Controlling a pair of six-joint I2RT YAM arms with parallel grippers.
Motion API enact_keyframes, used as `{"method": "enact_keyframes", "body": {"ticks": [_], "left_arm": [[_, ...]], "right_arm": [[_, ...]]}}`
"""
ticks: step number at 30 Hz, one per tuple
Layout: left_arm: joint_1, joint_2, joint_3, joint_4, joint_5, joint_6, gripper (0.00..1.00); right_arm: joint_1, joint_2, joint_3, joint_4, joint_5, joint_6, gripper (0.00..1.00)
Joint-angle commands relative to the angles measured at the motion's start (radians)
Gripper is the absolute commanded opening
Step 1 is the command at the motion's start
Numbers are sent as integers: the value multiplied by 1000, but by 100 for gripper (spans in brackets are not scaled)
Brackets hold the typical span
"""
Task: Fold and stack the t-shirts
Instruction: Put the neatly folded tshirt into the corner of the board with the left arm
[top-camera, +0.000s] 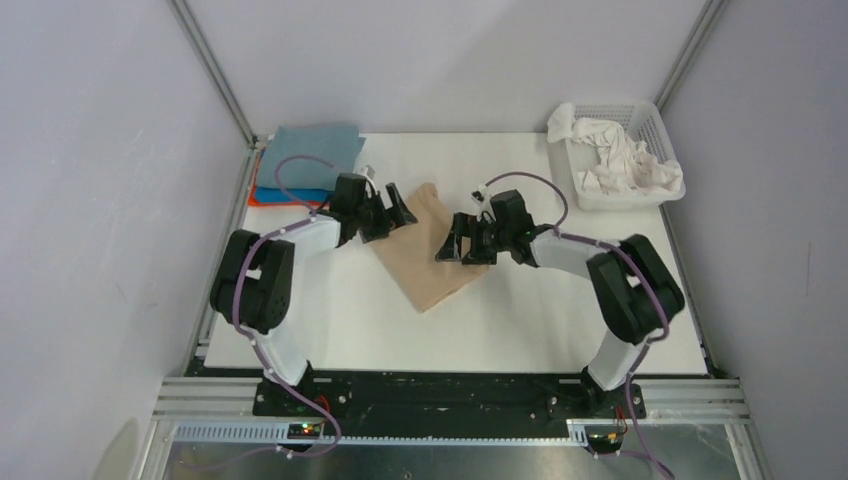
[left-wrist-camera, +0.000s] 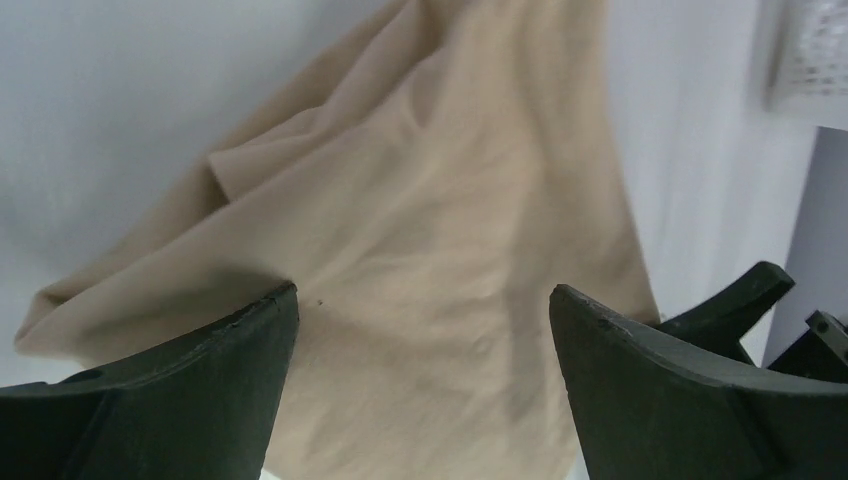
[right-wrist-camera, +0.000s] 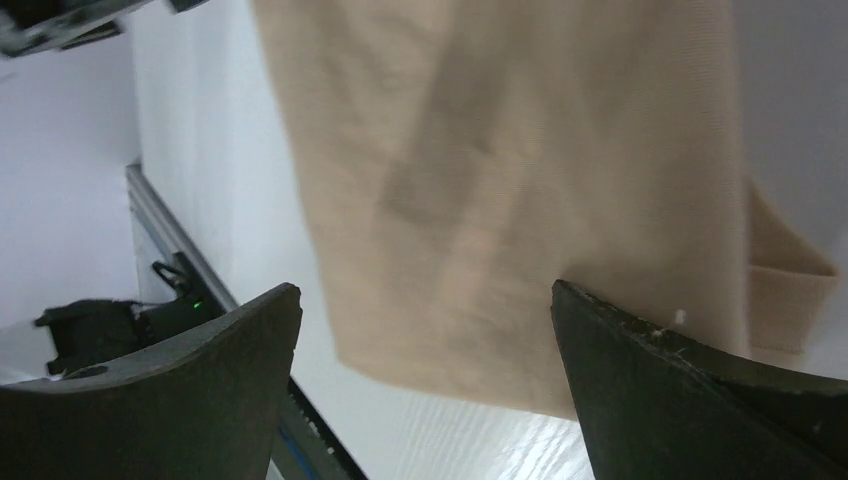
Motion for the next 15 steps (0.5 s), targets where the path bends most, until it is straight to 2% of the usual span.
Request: {"method": "enact_keyframes", "body": {"ticks": [1,5,10,15], "left_arm": [[8,17,-41,56,-17,-2,100],[6,-24,-134,60,-62,-29,100],[-26,-110,-303,68,-99,-100,100],[-172,-261,-428,86,-190,-255,100]], "right_arm": [[-27,102,95,-2,47,-1,99],[-54,168,166,-69,110,-51,99],[-89,255,292,-144,112,-119,99],[-89,359,412,-182,72,-133,99]]}}
